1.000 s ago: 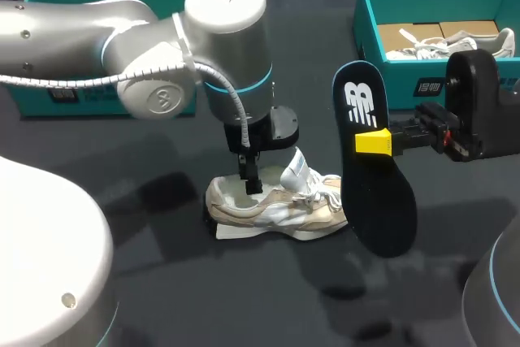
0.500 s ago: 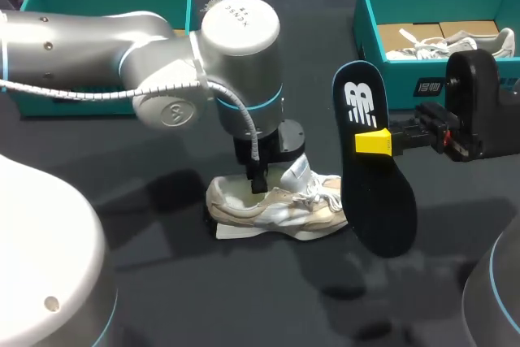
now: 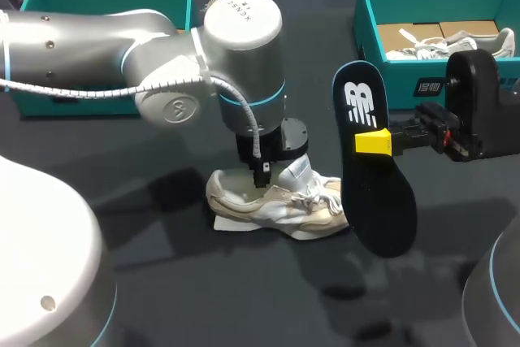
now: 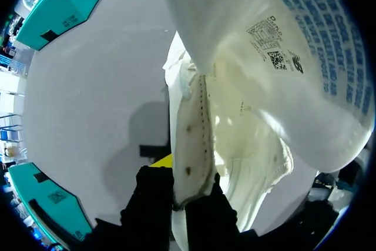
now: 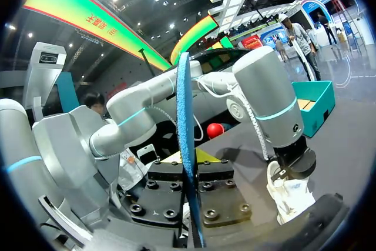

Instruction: Take the shoe out of the shoebox, open the shoe tongue, remove and reinsert the insole, then place the shoe into the shoebox

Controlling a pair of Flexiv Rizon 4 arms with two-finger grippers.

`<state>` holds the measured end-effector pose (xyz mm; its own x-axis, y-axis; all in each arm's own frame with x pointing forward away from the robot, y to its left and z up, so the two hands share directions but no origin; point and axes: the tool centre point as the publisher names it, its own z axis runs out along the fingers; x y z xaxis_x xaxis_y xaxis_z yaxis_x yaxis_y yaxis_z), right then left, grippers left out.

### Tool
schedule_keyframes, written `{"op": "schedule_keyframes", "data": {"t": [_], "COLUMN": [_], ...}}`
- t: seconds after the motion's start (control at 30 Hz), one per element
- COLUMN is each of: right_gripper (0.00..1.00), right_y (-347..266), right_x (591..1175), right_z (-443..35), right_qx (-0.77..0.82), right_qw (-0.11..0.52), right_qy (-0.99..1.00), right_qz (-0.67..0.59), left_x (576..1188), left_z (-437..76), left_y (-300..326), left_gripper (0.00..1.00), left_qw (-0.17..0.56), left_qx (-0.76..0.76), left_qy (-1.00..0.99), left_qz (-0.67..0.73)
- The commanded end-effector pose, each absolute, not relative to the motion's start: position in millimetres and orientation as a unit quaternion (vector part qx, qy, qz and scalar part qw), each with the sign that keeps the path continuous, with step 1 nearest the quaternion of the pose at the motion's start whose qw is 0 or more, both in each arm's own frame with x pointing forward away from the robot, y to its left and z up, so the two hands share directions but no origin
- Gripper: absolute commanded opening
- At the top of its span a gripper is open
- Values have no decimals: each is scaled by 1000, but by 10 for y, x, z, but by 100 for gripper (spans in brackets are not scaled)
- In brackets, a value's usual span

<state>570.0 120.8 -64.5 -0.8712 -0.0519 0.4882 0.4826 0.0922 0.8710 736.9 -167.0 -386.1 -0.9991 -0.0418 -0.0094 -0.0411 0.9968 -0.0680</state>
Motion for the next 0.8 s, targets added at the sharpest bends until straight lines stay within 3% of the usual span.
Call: {"op": "schedule_keyframes", "data": {"t": [0.03,0.53,0.8], "right_gripper": [0,0,0], "right_y": [1212,1212,1212], "right_x": [5682,5682,5682], "right_z": [-645,-645,-645], "right_qx": [-153,-153,-153], "right_qw": [203,203,203], "right_qy": [-711,-711,-711], "right_qz": [-656,-656,-656], "left_x": [7382,7365,7351], "left_z": [-3829,-3188,-3137], "left_y": [-1618,-1551,-1551], "left_gripper": [0,0,0], "left_qw": [-5,-5,6], "left_qx": [-15,203,212], "left_qy": [999,975,973], "left_qz": [-42,-92,-88]}}
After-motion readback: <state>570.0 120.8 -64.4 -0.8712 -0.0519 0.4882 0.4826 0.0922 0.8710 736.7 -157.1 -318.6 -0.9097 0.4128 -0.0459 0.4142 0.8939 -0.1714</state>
